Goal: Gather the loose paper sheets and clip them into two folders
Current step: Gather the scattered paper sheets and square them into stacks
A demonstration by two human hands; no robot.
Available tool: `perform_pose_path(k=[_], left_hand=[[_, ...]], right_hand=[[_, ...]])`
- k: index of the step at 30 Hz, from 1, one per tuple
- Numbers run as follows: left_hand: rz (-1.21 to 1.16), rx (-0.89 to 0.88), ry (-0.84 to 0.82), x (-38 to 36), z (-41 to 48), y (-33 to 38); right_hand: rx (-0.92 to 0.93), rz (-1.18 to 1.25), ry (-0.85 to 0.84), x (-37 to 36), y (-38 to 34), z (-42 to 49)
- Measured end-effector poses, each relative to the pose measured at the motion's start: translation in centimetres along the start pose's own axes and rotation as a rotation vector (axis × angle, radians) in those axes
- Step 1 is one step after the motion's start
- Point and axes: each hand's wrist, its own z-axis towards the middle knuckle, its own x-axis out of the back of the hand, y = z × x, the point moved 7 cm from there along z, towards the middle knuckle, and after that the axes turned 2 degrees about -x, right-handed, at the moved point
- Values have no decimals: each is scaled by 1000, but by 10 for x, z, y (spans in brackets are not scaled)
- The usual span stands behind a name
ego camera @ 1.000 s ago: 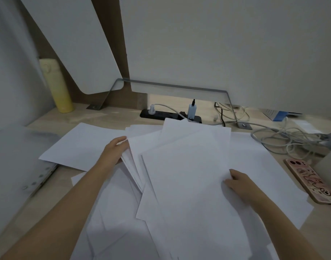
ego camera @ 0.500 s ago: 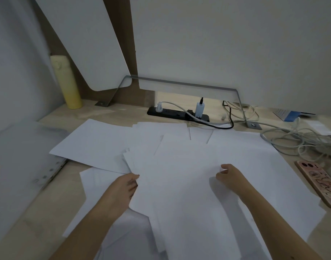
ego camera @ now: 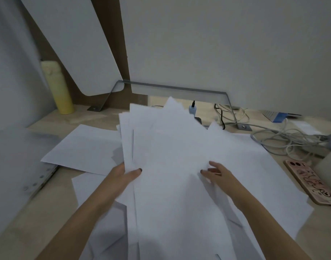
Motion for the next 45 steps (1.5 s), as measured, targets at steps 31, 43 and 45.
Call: perform_pose_path(k=[31,43,45], left_hand=[[-87,81,264,91,11,-18],[-72,277,293,102,20,-82],[-73,273,286,103,22,-84]], right_hand=[[-585,-241,474,83,67,20],[-654,-297,542,91,72,7],[-659,-300,514,92,73,9]])
